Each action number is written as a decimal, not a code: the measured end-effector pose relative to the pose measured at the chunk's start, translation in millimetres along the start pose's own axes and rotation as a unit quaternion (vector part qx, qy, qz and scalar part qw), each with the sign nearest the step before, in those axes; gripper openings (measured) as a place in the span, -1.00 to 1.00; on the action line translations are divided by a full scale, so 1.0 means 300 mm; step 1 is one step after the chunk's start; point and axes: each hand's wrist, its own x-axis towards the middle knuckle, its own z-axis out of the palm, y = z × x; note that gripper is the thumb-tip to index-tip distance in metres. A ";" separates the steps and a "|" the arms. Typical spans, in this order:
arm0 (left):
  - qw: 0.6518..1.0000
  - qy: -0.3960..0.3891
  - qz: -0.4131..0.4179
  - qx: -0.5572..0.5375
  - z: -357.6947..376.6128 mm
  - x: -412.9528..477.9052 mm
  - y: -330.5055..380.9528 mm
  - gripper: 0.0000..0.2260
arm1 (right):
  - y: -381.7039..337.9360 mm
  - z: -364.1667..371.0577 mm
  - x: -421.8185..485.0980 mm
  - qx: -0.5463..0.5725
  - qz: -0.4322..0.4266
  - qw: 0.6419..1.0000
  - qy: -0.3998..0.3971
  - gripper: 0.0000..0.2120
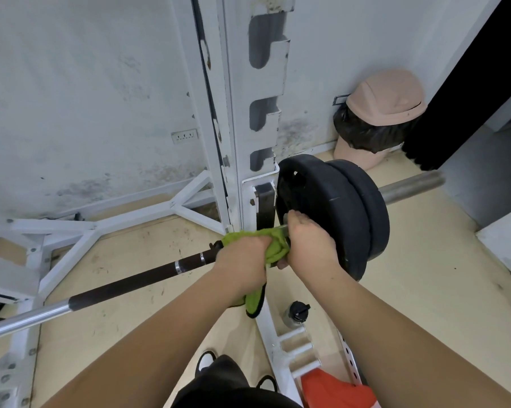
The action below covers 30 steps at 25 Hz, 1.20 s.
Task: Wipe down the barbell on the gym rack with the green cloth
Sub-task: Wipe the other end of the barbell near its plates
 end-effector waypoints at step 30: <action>0.986 0.166 0.024 0.022 0.086 0.021 -0.125 -0.46 | -0.066 -0.048 0.012 -0.124 -0.012 0.991 -0.055 -0.43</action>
